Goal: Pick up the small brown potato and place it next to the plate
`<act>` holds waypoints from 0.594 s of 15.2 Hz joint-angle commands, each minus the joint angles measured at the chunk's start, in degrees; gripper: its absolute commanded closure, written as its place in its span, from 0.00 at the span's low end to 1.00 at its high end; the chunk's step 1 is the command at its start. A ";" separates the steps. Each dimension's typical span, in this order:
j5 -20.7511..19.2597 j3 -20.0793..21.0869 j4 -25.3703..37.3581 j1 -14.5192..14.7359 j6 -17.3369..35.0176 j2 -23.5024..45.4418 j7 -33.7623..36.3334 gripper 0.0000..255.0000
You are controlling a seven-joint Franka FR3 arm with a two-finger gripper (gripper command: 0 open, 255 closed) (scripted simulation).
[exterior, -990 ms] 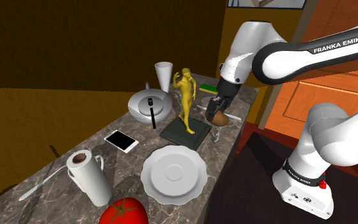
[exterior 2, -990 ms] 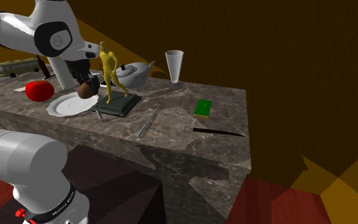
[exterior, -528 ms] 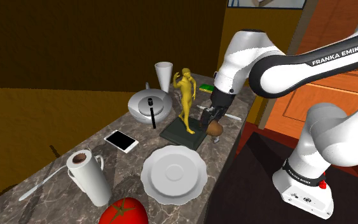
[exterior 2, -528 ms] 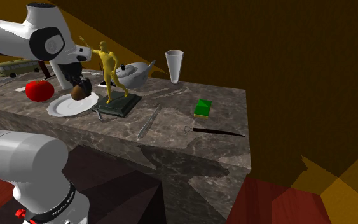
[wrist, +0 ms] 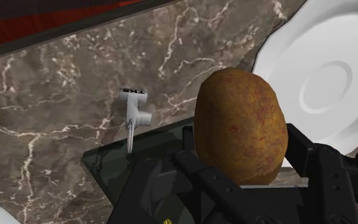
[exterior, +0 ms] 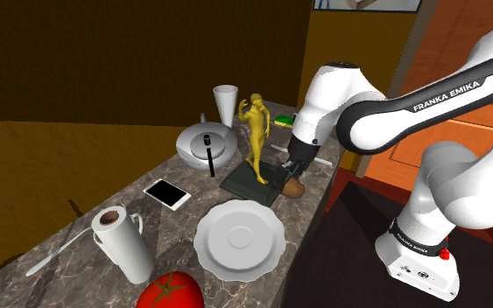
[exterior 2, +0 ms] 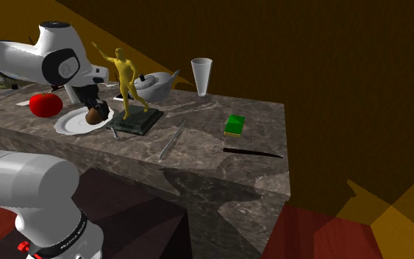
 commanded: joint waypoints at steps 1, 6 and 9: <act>0.30 -0.06 -0.94 0.07 2.05 1.11 -0.52 1.00; 1.33 0.17 -3.02 0.61 7.26 4.27 -1.34 1.00; 2.02 0.25 -4.08 1.00 10.52 6.50 -1.91 1.00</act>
